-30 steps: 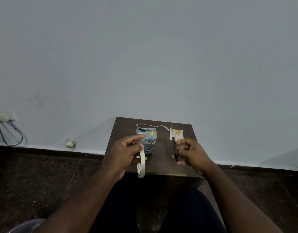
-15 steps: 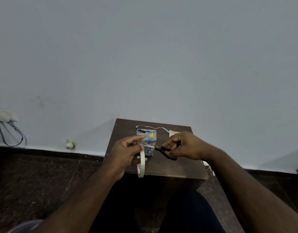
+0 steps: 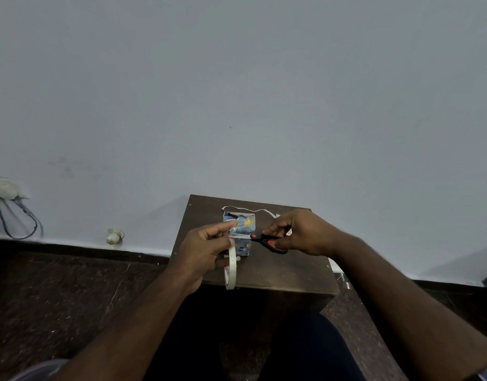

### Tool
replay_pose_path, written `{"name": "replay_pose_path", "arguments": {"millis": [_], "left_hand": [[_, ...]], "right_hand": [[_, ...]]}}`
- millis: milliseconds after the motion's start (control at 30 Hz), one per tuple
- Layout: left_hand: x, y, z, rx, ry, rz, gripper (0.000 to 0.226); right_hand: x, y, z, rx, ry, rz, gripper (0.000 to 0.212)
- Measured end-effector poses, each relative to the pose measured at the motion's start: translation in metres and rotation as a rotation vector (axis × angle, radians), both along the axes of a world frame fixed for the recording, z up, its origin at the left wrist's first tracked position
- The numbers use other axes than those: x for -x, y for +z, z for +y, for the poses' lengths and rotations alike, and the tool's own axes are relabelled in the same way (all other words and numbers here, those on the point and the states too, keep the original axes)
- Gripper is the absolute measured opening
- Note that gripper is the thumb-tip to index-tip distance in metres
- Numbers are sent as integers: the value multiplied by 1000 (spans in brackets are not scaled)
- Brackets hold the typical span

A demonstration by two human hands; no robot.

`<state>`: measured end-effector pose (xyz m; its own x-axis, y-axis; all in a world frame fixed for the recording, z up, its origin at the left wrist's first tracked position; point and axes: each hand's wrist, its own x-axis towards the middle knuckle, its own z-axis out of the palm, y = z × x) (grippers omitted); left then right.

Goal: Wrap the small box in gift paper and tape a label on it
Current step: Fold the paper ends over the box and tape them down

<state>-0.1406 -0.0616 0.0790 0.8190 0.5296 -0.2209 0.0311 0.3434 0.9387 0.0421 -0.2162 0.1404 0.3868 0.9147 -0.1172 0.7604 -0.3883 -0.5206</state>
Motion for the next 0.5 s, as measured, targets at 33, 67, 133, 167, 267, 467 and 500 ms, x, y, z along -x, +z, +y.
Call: {"name": "replay_pose_path", "arguments": {"millis": [33,67,133,167,267,467,500], "left_hand": [[0,0,0,1,-1,-1,39],[0,0,0,1,-3,-2,39],[1,0,0,2,-6,-2,40],[1,1,-1,2,-7,-2,40],[0,1,0,6,-10,-6,40],[0,0,0,1,-10,-1,41],[0,0,0,0,-7,-2,41]], "right_hand": [[0,-1,0,-9,1,-6,31],[0,-2,0,-21,2,-7,30],[-1,-4,0,-53,4,-7,29],[-1,-5,0,-67,5,-9,28],[-2,-7,0,-84,8,-20,27],[0,-4,2,-50,38,-88,28],[1,-3,2,-50,37,-95,29]]}}
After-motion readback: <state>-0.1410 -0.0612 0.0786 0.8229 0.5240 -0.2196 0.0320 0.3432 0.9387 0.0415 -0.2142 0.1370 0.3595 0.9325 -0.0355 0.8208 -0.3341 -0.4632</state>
